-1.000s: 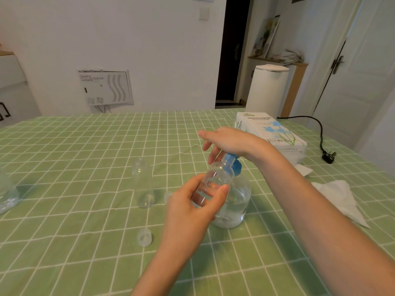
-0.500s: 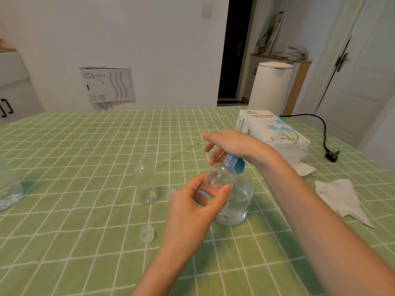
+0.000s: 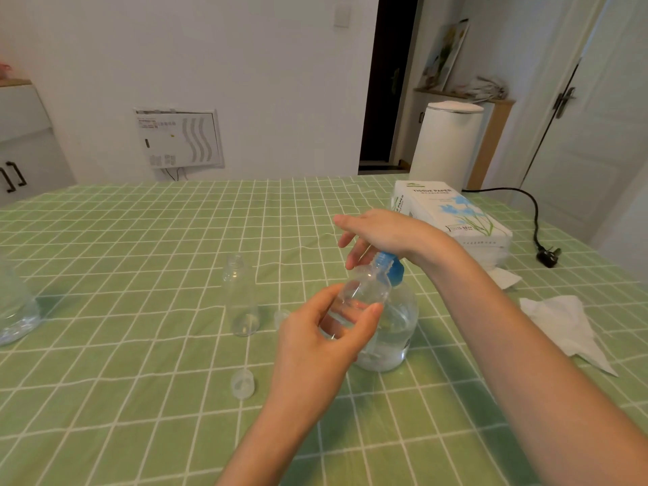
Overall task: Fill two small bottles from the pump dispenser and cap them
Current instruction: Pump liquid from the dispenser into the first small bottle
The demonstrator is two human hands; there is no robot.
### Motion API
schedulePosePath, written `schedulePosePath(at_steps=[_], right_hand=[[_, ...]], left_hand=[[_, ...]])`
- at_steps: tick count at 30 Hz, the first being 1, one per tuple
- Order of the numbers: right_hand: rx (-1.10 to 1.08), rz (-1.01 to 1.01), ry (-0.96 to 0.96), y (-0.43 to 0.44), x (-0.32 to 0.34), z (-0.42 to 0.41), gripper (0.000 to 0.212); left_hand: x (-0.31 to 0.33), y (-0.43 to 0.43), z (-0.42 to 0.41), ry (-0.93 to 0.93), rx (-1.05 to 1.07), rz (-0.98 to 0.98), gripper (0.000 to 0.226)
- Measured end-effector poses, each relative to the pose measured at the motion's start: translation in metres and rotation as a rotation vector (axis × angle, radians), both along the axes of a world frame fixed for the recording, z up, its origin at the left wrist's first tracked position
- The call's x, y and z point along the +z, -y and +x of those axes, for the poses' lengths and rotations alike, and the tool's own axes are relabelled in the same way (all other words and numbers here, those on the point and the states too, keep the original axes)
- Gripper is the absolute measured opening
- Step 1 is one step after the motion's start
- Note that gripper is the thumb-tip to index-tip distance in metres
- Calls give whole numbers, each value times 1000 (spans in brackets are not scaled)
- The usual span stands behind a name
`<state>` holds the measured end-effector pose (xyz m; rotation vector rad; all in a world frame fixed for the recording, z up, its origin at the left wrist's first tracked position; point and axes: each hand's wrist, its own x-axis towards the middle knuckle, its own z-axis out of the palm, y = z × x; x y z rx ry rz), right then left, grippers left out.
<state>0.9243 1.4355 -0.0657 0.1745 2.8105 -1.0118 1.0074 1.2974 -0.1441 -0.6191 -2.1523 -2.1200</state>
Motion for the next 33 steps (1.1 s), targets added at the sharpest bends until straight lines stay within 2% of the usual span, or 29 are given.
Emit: schedulePosePath(at_steps=[12, 18, 24, 29, 33], right_hand=[[-1, -10, -45, 0, -2, 1, 52], [-25, -3, -221, -1, 13, 6, 42], [-18, -6, -179, -3, 21, 8, 45], [-17, -36, -44, 1, 11, 9, 50], [-38, -65, -21, 2, 8, 11, 51]], left_hand=[[3, 1, 0, 11, -3, -15, 20], [6, 1, -1, 12, 0, -1, 15], [6, 1, -2, 10, 2, -8, 24], [7, 2, -1, 15, -9, 1, 20], [8, 2, 0, -1, -11, -9, 15]])
